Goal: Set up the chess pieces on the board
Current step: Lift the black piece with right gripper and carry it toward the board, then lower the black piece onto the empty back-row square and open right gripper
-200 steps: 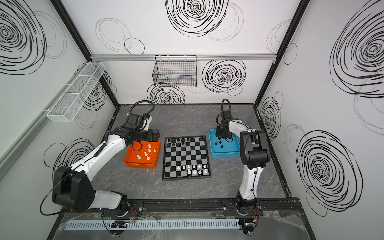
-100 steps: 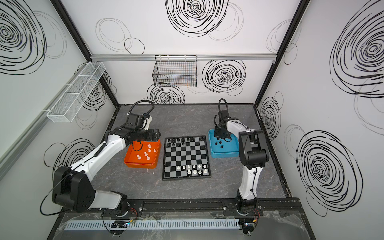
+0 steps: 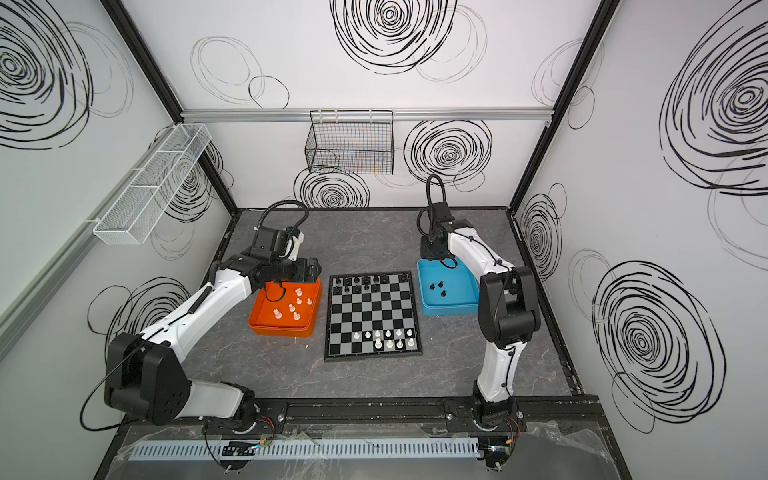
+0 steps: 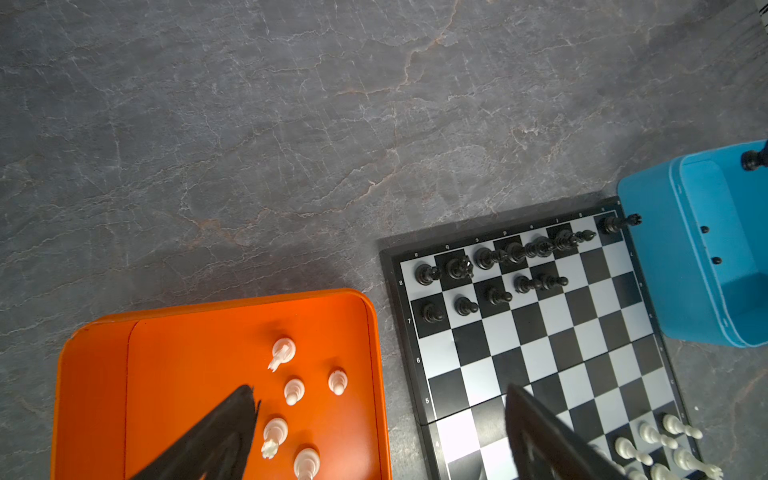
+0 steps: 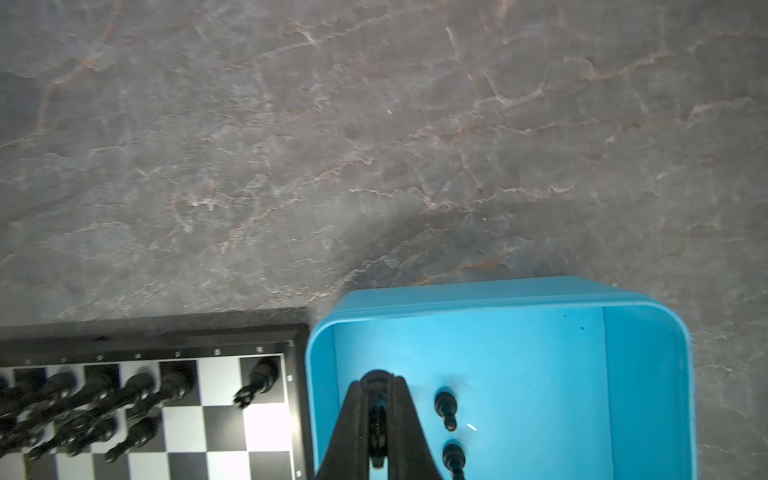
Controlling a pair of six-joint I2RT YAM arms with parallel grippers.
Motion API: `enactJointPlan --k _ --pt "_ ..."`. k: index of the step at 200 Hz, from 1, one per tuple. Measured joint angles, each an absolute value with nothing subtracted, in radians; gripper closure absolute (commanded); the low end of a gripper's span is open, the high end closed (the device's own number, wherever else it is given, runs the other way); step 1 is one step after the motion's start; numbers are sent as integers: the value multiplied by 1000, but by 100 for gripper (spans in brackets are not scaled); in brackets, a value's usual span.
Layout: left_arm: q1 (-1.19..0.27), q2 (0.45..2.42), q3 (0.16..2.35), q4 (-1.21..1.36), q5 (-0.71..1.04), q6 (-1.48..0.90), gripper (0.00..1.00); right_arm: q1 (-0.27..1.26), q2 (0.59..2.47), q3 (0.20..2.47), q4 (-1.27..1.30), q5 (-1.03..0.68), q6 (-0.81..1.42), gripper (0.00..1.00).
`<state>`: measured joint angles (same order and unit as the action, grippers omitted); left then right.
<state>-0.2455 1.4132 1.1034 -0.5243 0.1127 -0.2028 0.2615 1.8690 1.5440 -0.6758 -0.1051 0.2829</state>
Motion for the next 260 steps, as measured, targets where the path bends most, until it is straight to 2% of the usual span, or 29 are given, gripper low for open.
enactJointPlan --k 87,260 --pt "-243 1404 1077 -524 112 -208 4 484 1938 1607 -683 -132 288 93" --pt "-242 1401 1068 -521 112 -221 4 495 2014 1545 -641 -119 288 92"
